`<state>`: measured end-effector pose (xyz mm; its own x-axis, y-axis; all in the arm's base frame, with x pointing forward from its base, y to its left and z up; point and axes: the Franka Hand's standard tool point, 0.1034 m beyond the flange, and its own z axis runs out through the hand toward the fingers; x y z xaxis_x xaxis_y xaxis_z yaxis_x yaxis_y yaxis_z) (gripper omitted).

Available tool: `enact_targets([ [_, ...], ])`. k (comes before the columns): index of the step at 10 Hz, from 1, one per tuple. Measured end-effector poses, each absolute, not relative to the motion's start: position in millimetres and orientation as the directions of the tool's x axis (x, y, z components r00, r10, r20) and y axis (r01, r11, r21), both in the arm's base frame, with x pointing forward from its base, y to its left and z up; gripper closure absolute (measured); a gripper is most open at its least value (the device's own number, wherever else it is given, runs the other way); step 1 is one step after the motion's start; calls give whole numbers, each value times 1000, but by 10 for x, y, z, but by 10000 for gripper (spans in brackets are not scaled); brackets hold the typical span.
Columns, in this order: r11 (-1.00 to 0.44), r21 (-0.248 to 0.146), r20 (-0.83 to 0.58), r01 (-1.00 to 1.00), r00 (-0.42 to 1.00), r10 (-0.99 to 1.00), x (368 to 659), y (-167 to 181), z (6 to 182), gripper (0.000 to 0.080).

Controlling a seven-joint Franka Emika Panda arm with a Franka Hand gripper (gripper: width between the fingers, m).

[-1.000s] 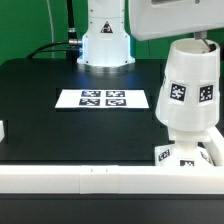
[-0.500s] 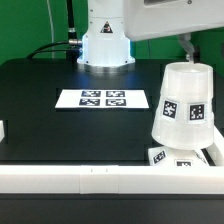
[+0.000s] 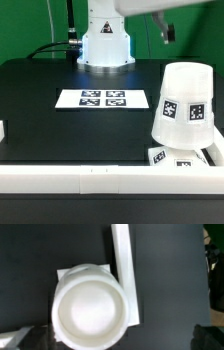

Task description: Assemble lamp

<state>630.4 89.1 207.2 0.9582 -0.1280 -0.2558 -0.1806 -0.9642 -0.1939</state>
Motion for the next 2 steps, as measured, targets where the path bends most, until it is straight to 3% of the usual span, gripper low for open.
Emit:
enact_targets([
  [2,-965,-189,-256,-179,958,-127,6320,913,2078,101],
])
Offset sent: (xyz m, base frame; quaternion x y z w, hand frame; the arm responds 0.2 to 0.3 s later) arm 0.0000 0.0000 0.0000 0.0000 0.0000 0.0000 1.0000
